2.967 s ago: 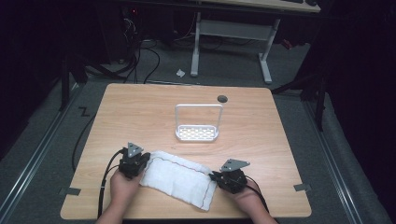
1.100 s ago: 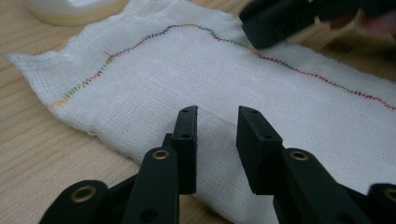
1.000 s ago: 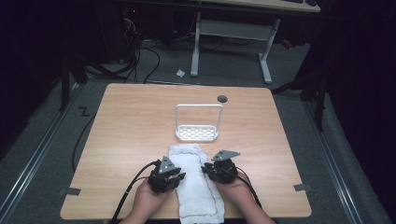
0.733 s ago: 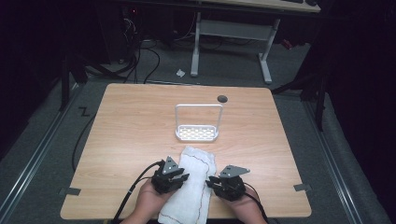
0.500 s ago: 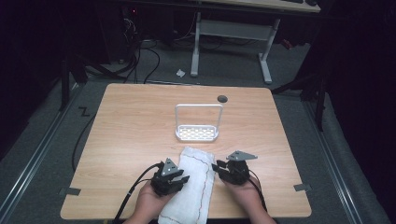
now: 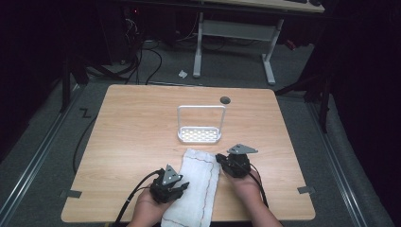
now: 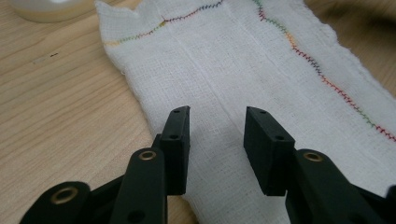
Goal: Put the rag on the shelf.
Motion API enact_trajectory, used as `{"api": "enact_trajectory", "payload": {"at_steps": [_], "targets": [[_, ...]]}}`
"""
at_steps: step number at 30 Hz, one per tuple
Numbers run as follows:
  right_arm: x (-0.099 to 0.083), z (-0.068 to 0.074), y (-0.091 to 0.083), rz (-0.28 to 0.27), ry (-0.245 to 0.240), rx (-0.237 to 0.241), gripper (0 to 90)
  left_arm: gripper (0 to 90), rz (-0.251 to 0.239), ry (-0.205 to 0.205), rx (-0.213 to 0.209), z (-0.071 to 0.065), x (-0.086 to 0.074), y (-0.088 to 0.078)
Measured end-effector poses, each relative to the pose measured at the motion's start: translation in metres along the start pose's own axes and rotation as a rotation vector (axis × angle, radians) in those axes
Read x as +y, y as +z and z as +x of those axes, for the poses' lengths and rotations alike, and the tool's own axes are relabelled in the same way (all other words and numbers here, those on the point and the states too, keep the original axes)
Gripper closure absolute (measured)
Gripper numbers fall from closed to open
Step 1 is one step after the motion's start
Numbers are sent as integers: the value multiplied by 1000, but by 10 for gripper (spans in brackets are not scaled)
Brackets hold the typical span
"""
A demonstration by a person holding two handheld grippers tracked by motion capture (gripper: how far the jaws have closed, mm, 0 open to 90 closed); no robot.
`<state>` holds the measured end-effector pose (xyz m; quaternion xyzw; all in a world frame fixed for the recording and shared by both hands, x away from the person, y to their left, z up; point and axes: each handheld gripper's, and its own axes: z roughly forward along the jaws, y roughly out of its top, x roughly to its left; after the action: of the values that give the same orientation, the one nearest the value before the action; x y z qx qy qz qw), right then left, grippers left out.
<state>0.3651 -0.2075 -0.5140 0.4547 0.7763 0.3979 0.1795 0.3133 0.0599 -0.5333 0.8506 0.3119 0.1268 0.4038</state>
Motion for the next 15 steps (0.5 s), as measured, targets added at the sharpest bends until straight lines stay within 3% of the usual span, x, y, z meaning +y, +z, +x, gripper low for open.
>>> {"api": "enact_trajectory", "payload": {"at_steps": [2, 8, 10, 12, 15], "targets": [[0, -2, 9, 30, -2, -17, 873, 605, 2, 2, -2, 0, 0, 0], [0, -5, 24, 48, 3, -29, 870, 572, -18, -15, -3, 3, 1, -2], [-3, -5, 26, 46, 14, -26, 848, 548, -61, -40, 19, 14, 5, -6], [-3, -5, 26, 44, 19, -23, 835, 526, -98, -97, 36, 29, 12, -5], [-6, -7, 26, 44, 24, -17, 807, 511, -95, -159, 40, 51, 25, 9]]}}
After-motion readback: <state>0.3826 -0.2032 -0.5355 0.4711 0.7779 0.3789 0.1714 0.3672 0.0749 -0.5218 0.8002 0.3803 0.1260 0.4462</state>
